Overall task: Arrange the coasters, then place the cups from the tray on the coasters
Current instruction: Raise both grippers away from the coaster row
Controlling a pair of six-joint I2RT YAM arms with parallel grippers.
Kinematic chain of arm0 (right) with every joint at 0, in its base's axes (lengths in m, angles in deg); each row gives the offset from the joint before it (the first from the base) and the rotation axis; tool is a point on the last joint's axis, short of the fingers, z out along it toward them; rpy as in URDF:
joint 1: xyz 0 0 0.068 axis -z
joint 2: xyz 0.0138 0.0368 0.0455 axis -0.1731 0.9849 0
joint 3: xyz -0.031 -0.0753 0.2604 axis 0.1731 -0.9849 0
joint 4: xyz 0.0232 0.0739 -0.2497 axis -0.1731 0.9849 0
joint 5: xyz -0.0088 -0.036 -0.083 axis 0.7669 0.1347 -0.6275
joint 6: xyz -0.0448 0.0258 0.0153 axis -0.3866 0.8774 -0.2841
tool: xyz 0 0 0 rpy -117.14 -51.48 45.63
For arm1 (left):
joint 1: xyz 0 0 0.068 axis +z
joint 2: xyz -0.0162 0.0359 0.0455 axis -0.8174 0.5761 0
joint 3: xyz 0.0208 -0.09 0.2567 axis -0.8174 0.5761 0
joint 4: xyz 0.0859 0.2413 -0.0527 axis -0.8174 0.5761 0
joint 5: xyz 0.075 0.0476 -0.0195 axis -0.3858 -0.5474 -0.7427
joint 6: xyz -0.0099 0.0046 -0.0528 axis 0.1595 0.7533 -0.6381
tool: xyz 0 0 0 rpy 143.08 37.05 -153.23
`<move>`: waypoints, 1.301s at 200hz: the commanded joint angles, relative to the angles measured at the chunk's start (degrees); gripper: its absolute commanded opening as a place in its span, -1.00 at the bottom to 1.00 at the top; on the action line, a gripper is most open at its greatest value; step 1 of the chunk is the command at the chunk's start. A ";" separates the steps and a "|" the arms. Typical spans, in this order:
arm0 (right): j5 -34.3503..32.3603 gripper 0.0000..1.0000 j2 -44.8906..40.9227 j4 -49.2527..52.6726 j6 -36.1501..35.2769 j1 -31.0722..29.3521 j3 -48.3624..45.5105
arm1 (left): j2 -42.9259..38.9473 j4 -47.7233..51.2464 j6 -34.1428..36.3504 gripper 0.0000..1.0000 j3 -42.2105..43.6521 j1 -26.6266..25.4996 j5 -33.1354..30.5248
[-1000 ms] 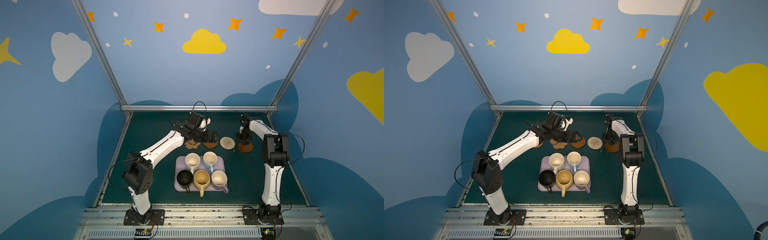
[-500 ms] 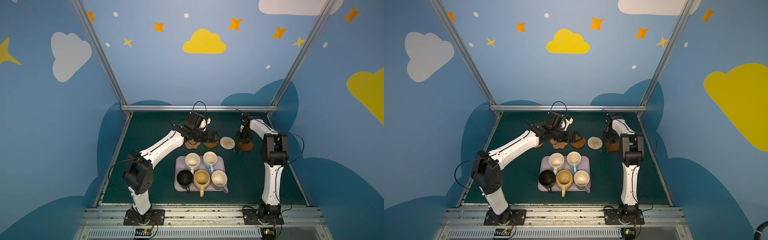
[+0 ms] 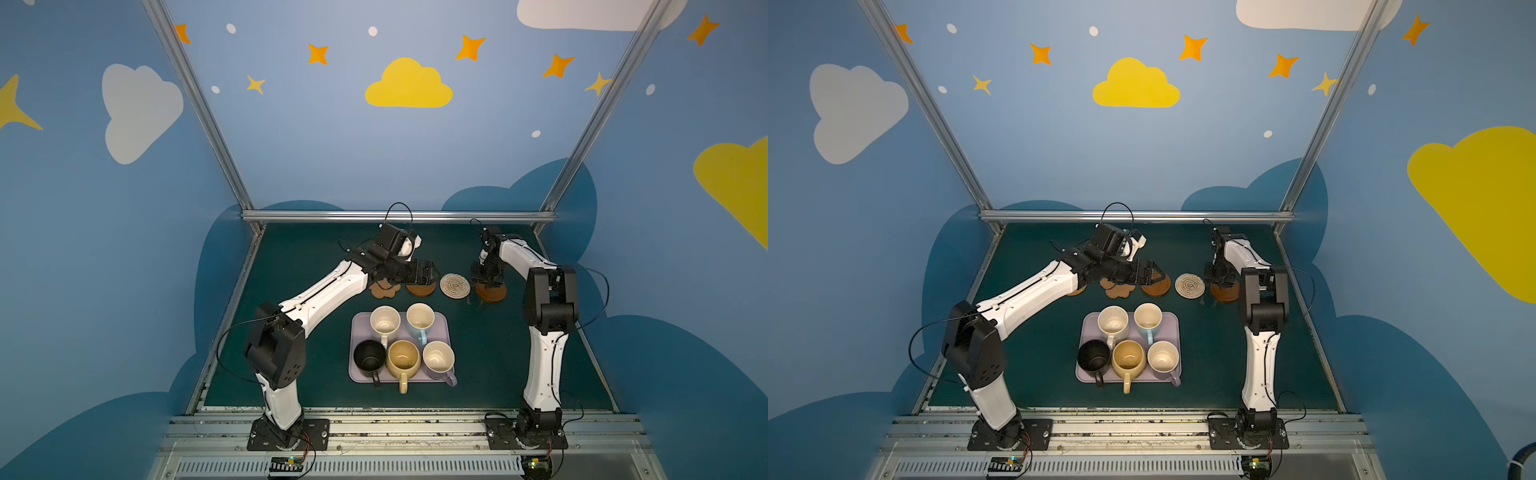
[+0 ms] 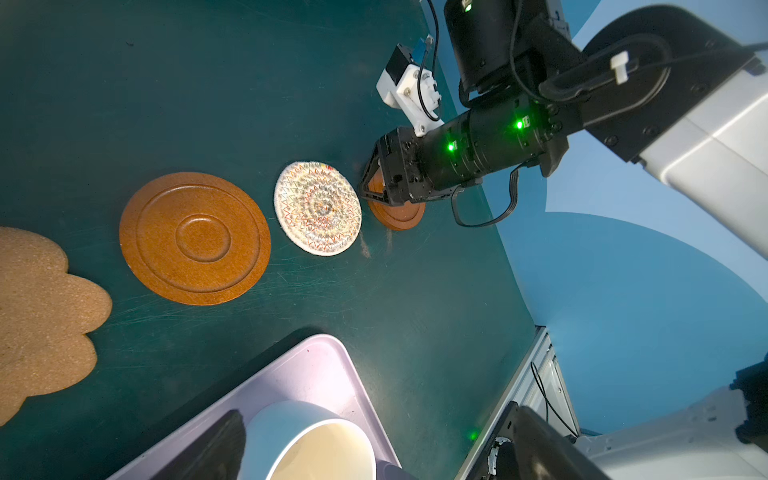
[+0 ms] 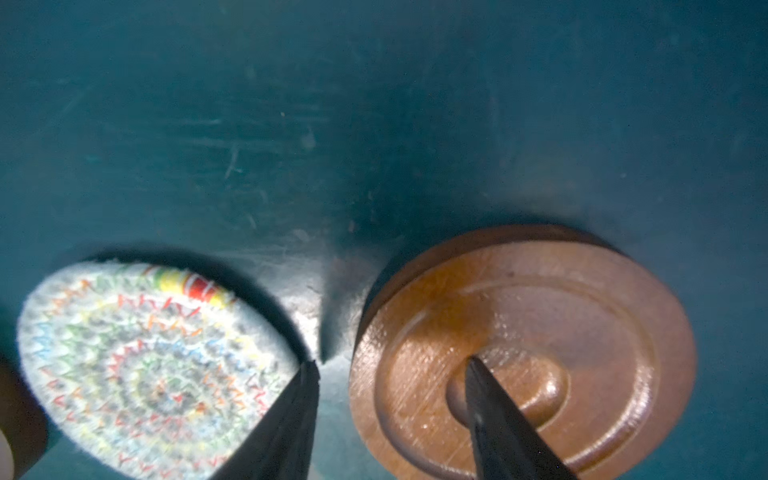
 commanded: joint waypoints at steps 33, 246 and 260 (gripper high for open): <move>-0.56 0.36 -8.13 -0.10 0.51 0.24 -3.85 | -3.62 1.27 0.72 0.99 0.19 0.26 -1.49; 25.77 0.84 -57.66 -7.47 4.17 -16.33 -26.69 | -29.46 21.47 2.28 0.97 15.75 0.64 -9.28; 26.13 0.83 -58.62 -7.61 4.32 -19.76 -26.98 | -29.74 22.15 2.01 0.96 16.37 0.65 -9.00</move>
